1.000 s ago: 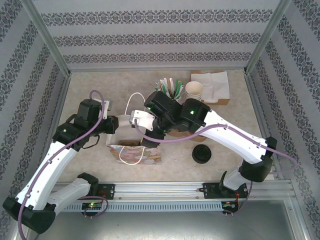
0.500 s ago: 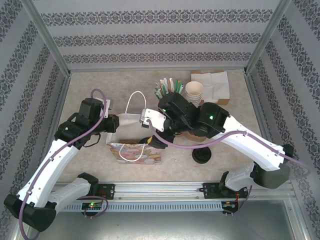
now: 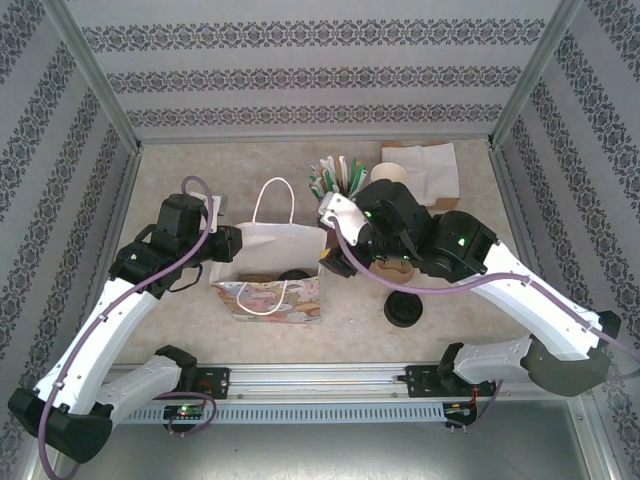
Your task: Pack the takeout coffee
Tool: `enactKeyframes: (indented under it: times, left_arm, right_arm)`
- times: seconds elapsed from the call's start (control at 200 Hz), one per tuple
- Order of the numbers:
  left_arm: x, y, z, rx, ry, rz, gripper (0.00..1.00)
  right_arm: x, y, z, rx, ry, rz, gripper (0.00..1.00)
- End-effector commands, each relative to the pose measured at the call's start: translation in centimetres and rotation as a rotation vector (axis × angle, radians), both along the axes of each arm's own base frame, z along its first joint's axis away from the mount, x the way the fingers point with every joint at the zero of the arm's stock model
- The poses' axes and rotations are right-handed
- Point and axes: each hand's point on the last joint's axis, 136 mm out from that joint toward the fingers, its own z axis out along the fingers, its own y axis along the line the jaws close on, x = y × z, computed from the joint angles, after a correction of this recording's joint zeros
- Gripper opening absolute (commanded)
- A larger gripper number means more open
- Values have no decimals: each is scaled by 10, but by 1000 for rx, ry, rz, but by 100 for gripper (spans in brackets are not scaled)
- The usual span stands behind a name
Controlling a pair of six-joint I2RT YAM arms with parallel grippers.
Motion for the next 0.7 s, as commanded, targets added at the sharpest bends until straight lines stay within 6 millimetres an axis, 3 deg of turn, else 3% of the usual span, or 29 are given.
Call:
enactKeyframes:
  times: [0.0, 0.14, 0.275, 0.485, 0.694]
  left_arm:
    - [4, -7, 17, -9, -66, -33, 26]
    - [4, -7, 18, -15, -67, -36, 26]
    - [4, -7, 18, -11, -65, -36, 27]
    - [0, -11, 31, -46, -84, -54, 43]
    - [-5, -13, 48, -83, -124, -63, 59]
  right_arm:
    - [11, -11, 13, 71, -16, -96, 72]
    - [15, -17, 23, 116, -48, -114, 72]
    - [30, -34, 39, 217, -99, -242, 66]
    - [63, -77, 57, 321, -172, -484, 65]
    - [93, -108, 45, 368, -85, -648, 67]
